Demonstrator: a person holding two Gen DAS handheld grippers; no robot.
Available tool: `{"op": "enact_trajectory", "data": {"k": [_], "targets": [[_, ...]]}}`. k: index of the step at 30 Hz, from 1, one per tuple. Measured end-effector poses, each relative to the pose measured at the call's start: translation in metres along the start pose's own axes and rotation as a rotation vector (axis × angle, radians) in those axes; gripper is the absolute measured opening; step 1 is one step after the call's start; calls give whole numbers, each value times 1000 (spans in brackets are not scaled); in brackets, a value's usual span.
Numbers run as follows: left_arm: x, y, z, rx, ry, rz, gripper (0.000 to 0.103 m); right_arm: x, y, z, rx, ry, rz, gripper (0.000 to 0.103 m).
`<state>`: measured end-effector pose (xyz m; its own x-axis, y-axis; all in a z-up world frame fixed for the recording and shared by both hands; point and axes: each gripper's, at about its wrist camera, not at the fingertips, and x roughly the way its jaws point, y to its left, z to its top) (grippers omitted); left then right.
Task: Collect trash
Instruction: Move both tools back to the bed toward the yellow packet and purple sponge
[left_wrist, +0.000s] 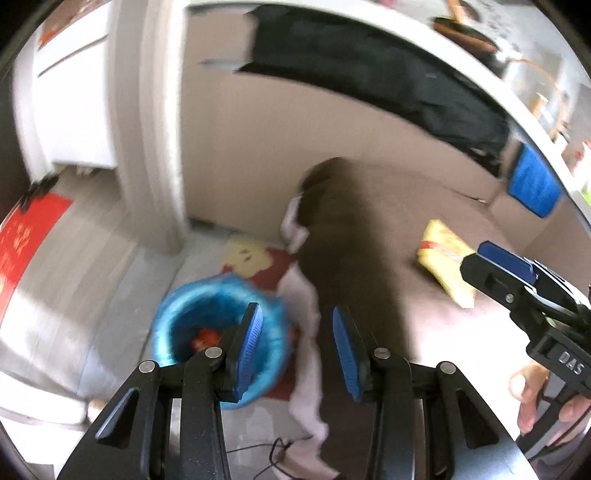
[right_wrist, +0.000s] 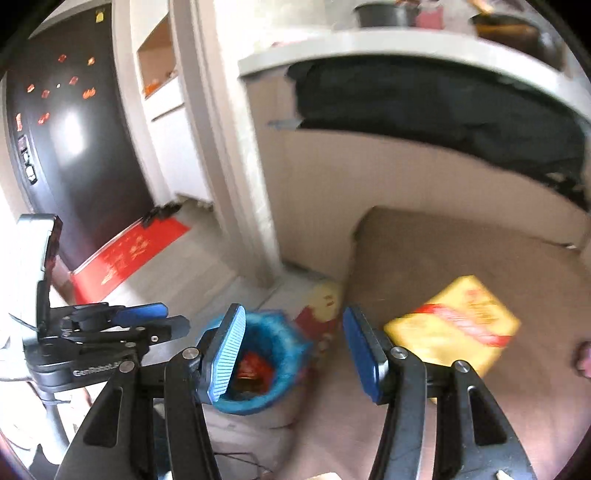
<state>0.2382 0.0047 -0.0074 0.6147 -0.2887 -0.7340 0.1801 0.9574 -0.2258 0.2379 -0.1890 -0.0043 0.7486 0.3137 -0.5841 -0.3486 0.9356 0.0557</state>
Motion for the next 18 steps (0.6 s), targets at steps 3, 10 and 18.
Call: {"op": "enact_trajectory", "data": {"k": [3,10,18], "targets": [[1,-54,3,65,-22,-18,41,-35,-44,-5,2,-33,-63,53],[27,-155,4,134,-14,-74,41,-94,-186,-28,50,-32,-274,53],[62,-212,6,175,-2,-63,41,-116,-351,-63,222,-8,-419,53]]}}
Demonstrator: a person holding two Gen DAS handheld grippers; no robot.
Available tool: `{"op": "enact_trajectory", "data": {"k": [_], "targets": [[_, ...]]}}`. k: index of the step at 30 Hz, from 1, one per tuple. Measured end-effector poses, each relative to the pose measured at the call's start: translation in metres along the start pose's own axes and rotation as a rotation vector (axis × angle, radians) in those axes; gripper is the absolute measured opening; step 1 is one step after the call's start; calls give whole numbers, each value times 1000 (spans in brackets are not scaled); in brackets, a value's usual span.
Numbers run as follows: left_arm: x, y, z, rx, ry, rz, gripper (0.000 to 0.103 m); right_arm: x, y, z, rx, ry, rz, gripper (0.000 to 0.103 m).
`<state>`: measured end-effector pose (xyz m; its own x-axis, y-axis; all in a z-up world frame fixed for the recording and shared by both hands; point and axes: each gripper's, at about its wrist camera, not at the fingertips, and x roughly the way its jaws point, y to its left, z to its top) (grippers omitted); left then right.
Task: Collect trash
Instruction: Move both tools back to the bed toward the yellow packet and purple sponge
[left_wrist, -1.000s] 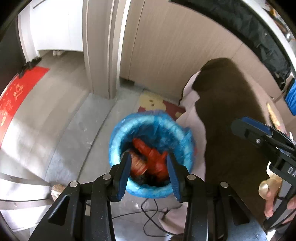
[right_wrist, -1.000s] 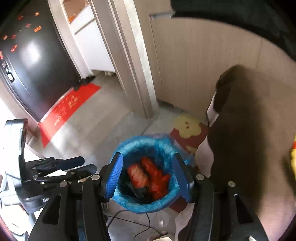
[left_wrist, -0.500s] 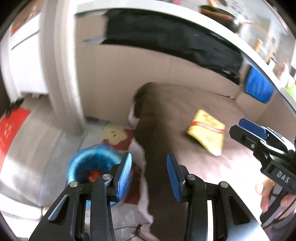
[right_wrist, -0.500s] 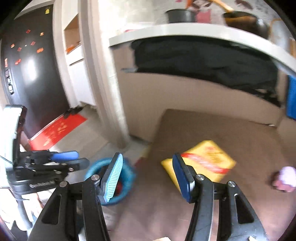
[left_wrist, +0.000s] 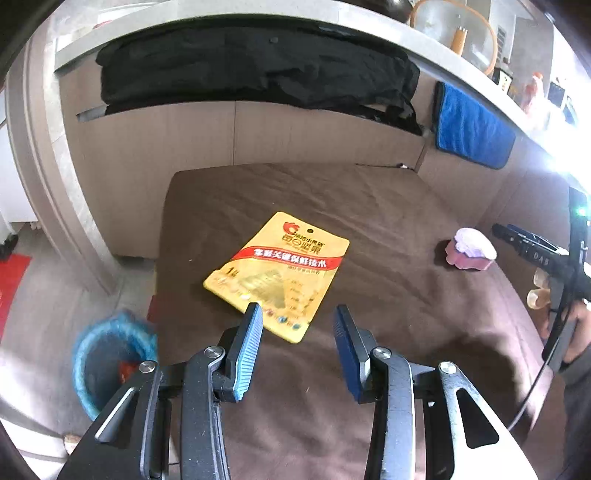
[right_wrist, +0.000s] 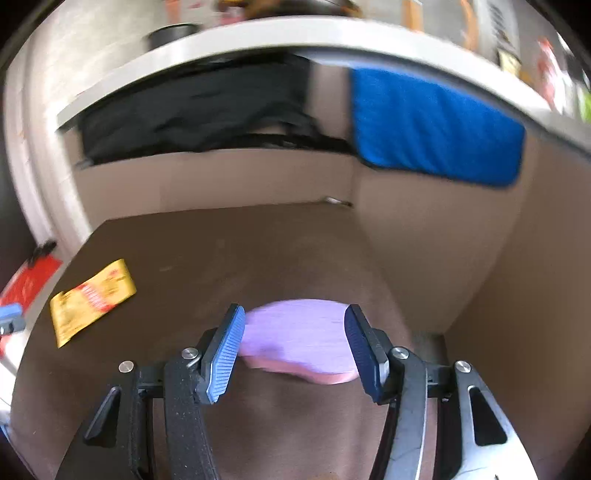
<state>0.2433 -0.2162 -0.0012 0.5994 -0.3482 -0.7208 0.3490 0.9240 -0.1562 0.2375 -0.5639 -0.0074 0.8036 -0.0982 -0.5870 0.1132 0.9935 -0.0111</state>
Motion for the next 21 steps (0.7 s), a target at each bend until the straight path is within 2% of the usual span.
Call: {"op": "enact_trajectory", "data": {"k": [3,6,9,12,14,17,21], "targets": [[13,2,5,-36,33,-2,41,20,-29,-6,76,54,43,55],[21,1,8,-32,47,9,41,29,-24,-19,70,88,119,55],[28,-4,8,-10,55,21,41,22,5,-31,30,82,202,55],[35,-7,6,-4,66,21,41,17,43,-35,-46,111,325,54],[36,-6,5,-5,70,22,41,10,59,-32,-101,93,356,54],[39,-2,4,-9,76,23,41,8,58,-16,-119,53,297,54],[44,3,6,-10,71,21,41,29,35,4,-168,41,142,54]]}}
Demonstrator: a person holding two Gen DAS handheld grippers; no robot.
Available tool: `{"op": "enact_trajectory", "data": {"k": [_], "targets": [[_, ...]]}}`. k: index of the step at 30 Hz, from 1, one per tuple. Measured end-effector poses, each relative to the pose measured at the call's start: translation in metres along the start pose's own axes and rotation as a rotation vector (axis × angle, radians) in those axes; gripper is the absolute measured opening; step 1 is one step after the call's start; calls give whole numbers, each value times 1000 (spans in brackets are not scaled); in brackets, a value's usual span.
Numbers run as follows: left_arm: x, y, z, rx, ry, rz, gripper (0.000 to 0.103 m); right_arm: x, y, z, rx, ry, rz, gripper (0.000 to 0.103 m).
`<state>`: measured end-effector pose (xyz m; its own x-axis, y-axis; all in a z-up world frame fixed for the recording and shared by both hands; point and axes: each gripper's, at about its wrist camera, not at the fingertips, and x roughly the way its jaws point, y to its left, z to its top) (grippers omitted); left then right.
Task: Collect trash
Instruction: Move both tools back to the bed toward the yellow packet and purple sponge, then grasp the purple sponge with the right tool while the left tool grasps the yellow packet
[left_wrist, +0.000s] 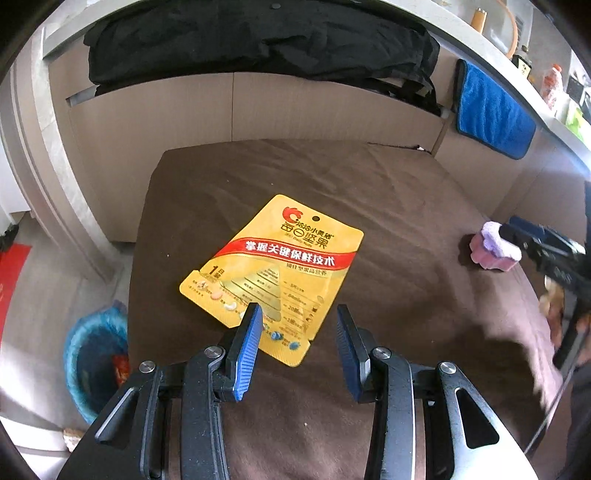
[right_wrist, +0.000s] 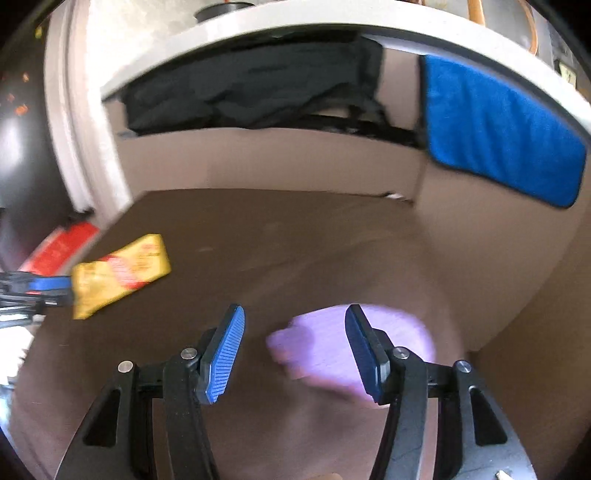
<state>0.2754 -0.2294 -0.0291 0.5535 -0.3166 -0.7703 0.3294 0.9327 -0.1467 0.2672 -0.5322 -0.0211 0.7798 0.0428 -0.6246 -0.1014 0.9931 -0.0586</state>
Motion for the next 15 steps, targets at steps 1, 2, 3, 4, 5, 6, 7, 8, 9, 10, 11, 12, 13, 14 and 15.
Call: {"op": "enact_trajectory", "data": {"k": [1,2,3,4,5,6,7,8,9,10,11,12,13,14,15], "targets": [[1,1,1,4,-3,5,41,4,-10,2,7,5,-11,54],[2,1,2,7,-4,6,41,8,-21,3,24,12,-17,54],[4,2,4,12,-4,6,41,13,-33,6,51,20,-21,54],[5,3,5,16,-4,7,41,17,-42,7,76,26,-22,54],[5,3,6,20,-3,7,41,21,-52,6,103,38,-18,54],[7,4,6,25,0,5,41,24,-58,5,118,50,-11,54],[8,4,7,30,4,5,41,27,-60,4,133,60,5,54],[9,5,7,33,7,5,41,28,-61,0,151,72,35,55],[11,6,7,36,11,7,41,28,-60,-3,161,75,49,56],[13,6,7,36,15,8,41,26,-56,-7,166,67,51,58],[14,6,7,35,18,9,41,24,-52,-9,167,60,53,58],[15,6,6,33,20,8,41,20,-46,-12,170,58,79,58],[15,6,6,31,21,4,41,17,-39,-15,174,60,111,58],[15,7,5,32,22,-1,41,12,-30,-19,173,61,143,59],[15,6,4,35,22,-5,41,9,-22,-21,161,63,161,59]]}}
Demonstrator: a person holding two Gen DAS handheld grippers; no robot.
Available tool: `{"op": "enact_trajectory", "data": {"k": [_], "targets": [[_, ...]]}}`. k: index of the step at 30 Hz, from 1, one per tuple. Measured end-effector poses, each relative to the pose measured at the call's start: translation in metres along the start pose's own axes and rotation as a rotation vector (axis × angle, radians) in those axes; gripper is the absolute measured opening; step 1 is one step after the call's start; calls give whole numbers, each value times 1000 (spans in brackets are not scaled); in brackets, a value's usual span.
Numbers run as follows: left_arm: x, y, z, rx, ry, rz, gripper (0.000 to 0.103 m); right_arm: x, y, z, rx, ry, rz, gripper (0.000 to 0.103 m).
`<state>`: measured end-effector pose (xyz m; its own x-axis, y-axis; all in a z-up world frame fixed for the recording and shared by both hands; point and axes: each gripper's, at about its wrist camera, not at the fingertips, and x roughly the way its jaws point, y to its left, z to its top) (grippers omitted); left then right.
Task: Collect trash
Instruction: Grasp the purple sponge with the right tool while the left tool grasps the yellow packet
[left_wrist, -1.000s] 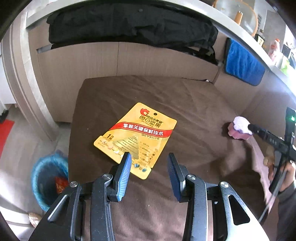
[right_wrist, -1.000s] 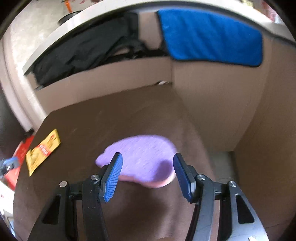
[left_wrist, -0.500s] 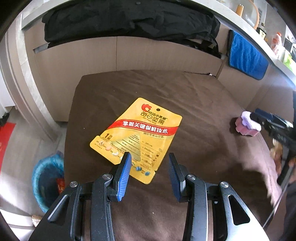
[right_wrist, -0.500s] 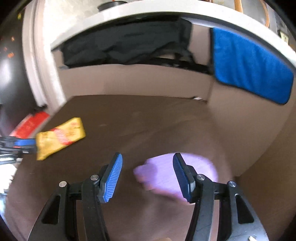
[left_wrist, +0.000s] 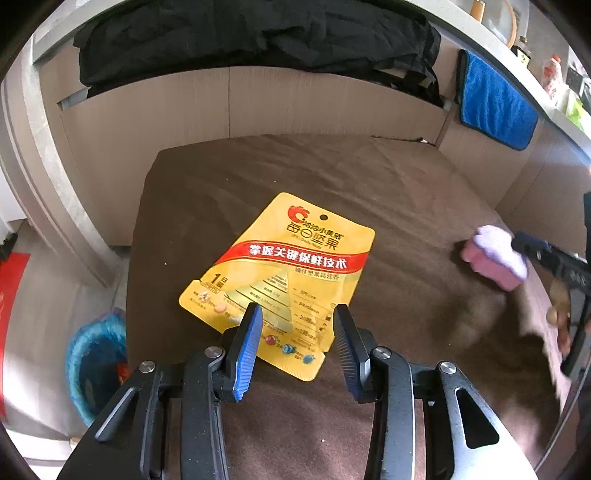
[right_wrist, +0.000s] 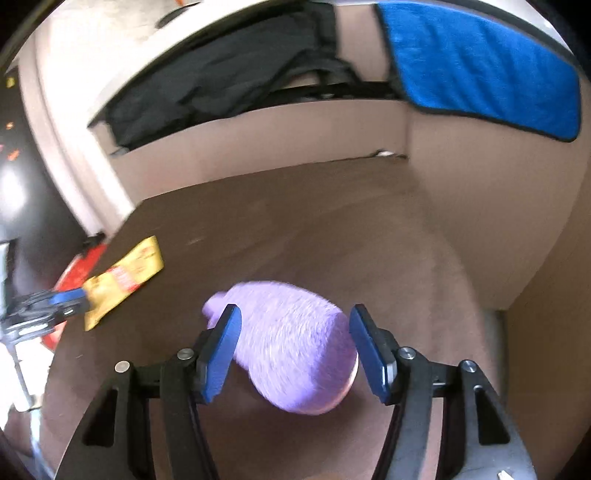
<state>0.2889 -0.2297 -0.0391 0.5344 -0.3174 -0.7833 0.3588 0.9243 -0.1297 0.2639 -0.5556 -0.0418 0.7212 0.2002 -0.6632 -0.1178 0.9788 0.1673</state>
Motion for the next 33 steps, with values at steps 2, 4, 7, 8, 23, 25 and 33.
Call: {"op": "enact_trajectory", "data": {"k": [2,4,7,8,23,25,33], "targets": [[0,-2,-2,19,5,-14,41,-3,21,-8,-49,17,30,59],[-1,-3,-3,48,8,-29,41,-6,42,-16,-119,34,57,59],[-2,-6,-2,93,10,-24,41,0,72,-25,-247,74,75,59],[-2,-7,-1,101,9,-20,41,3,81,-27,-295,72,44,59],[37,-6,27,160,83,-51,41,35,46,9,-283,128,46,71],[41,-5,33,173,96,-92,42,44,57,-2,-358,165,28,73],[52,-23,32,425,188,-121,76,58,51,-13,-320,145,7,65]]}}
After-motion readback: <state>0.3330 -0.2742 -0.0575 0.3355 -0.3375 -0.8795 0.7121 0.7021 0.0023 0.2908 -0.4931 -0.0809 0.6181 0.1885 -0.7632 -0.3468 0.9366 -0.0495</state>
